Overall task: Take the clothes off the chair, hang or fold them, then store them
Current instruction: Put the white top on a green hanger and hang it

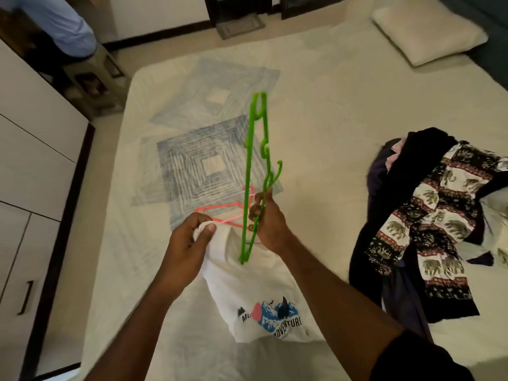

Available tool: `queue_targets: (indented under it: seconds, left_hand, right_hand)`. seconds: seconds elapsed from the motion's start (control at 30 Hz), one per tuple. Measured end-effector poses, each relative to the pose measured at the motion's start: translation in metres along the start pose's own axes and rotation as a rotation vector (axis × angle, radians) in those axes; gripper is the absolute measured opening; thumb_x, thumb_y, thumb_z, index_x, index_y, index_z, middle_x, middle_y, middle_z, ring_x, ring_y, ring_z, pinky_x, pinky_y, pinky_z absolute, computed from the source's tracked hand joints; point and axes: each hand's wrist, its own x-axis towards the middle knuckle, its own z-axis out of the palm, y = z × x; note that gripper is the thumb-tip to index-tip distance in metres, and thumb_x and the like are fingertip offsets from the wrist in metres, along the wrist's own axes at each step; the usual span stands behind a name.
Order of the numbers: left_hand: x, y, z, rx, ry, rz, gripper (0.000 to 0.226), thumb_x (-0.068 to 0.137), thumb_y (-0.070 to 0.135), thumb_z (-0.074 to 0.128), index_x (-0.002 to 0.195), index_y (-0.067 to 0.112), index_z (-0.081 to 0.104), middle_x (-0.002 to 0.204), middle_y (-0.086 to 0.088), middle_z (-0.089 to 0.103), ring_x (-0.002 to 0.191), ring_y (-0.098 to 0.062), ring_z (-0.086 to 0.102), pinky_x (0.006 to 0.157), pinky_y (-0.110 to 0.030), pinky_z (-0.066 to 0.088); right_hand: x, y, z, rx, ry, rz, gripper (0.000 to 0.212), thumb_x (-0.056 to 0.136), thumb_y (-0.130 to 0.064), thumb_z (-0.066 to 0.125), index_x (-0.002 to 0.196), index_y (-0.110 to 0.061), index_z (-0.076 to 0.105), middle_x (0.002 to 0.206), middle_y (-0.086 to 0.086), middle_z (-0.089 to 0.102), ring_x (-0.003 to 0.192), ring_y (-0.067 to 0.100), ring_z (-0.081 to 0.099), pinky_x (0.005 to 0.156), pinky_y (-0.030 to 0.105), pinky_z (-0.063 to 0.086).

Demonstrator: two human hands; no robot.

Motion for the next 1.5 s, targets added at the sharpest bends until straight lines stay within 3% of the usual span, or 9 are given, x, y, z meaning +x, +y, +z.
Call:
queue_targets:
  seconds: [0.2, 0.33, 0.43, 0.53, 0.7, 0.83, 0.97, 1.27, 1.5]
  left_hand:
    - [-0.020, 0.039, -0.036, -0.212, 0.141, 0.042, 0.012, 0.098, 0.028, 0.057, 0.090, 0.022, 0.066, 0.082, 0.001, 0.066, 0.076, -0.012, 0.059, 0.067, -0.029, 0.047]
    - [-0.027, 0.056, -0.070, -0.340, 0.281, 0.056, 0.029, 0.106, 0.018, 0.049, 0.085, 0.028, 0.066, 0.080, 0.002, 0.067, 0.070, -0.011, 0.060, 0.059, -0.020, 0.049]
    - [-0.036, 0.054, -0.098, -0.345, 0.369, 0.054, 0.026, 0.107, 0.017, 0.046, 0.087, 0.024, 0.062, 0.079, 0.003, 0.065, 0.070, -0.010, 0.059, 0.060, -0.019, 0.049]
    - [-0.048, 0.042, -0.111, -0.307, 0.393, 0.030, 0.027, 0.107, 0.019, 0.047, 0.087, 0.025, 0.064, 0.082, 0.000, 0.065, 0.072, -0.013, 0.058, 0.060, -0.023, 0.049]
    - [-0.059, 0.017, -0.104, -0.275, 0.410, -0.016, 0.022, 0.106, 0.017, 0.050, 0.089, 0.021, 0.065, 0.083, 0.001, 0.066, 0.080, -0.020, 0.057, 0.070, -0.033, 0.047]
    - [-0.058, 0.011, -0.101, -0.205, 0.343, 0.034, 0.016, 0.104, 0.015, 0.055, 0.090, 0.019, 0.063, 0.080, 0.006, 0.065, 0.075, -0.011, 0.056, 0.067, -0.030, 0.046]
    - [-0.052, 0.019, -0.109, -0.165, 0.294, 0.100, 0.017, 0.096, 0.029, 0.058, 0.091, 0.014, 0.061, 0.083, -0.001, 0.063, 0.078, -0.015, 0.056, 0.070, -0.034, 0.045]
    - [-0.047, 0.007, -0.133, -0.179, 0.416, 0.073, 0.015, 0.103, 0.016, 0.056, 0.090, 0.019, 0.061, 0.084, 0.004, 0.061, 0.078, -0.010, 0.053, 0.075, -0.034, 0.043]
    - [-0.045, 0.032, -0.118, -0.181, 0.379, 0.184, 0.021, 0.104, 0.018, 0.054, 0.087, 0.029, 0.058, 0.081, 0.014, 0.059, 0.077, -0.006, 0.051, 0.072, -0.029, 0.043]
  right_hand:
    - [-0.017, 0.033, -0.016, -0.358, -0.087, -0.060, 0.041, 0.100, -0.056, 0.047, 0.073, -0.026, 0.046, 0.060, -0.008, 0.035, 0.055, 0.009, 0.026, 0.055, 0.030, 0.014]
    - [-0.024, 0.051, -0.038, -0.601, -0.111, -0.207, 0.027, 0.108, -0.033, 0.047, 0.085, -0.026, 0.061, 0.076, -0.009, 0.052, 0.072, 0.009, 0.047, 0.067, 0.025, 0.041]
    - [-0.029, 0.044, -0.057, -0.802, -0.137, -0.379, 0.022, 0.108, -0.022, 0.049, 0.096, -0.022, 0.067, 0.086, -0.007, 0.060, 0.079, 0.003, 0.053, 0.077, 0.026, 0.044]
    - [-0.035, 0.014, -0.070, -0.943, -0.090, -0.469, 0.021, 0.107, -0.023, 0.051, 0.093, -0.027, 0.067, 0.071, -0.021, 0.059, 0.067, -0.008, 0.051, 0.068, 0.015, 0.041]
    - [-0.044, -0.033, -0.084, -1.062, -0.071, -0.711, 0.060, 0.096, -0.068, 0.045, 0.079, -0.011, 0.056, 0.066, 0.002, 0.049, 0.066, 0.004, 0.045, 0.065, 0.029, 0.041]
    - [-0.066, -0.061, -0.084, -1.197, -0.137, -0.789, 0.057, 0.098, -0.059, 0.045, 0.074, -0.007, 0.049, 0.064, 0.006, 0.046, 0.062, 0.008, 0.042, 0.062, 0.036, 0.038]
    - [-0.088, -0.078, -0.075, -1.198, -0.184, -0.881, 0.069, 0.098, -0.067, 0.042, 0.072, -0.004, 0.046, 0.065, 0.009, 0.044, 0.064, 0.013, 0.042, 0.064, 0.038, 0.038]
    - [-0.130, -0.101, -0.080, -0.994, -0.007, -0.909, 0.062, 0.091, -0.077, 0.044, 0.073, -0.019, 0.046, 0.061, -0.012, 0.041, 0.059, 0.004, 0.036, 0.056, 0.022, 0.031]
    - [-0.149, -0.092, -0.083, -1.085, -0.014, -0.953, 0.044, 0.096, -0.064, 0.044, 0.073, -0.027, 0.045, 0.063, -0.012, 0.045, 0.059, 0.001, 0.037, 0.056, 0.017, 0.032]
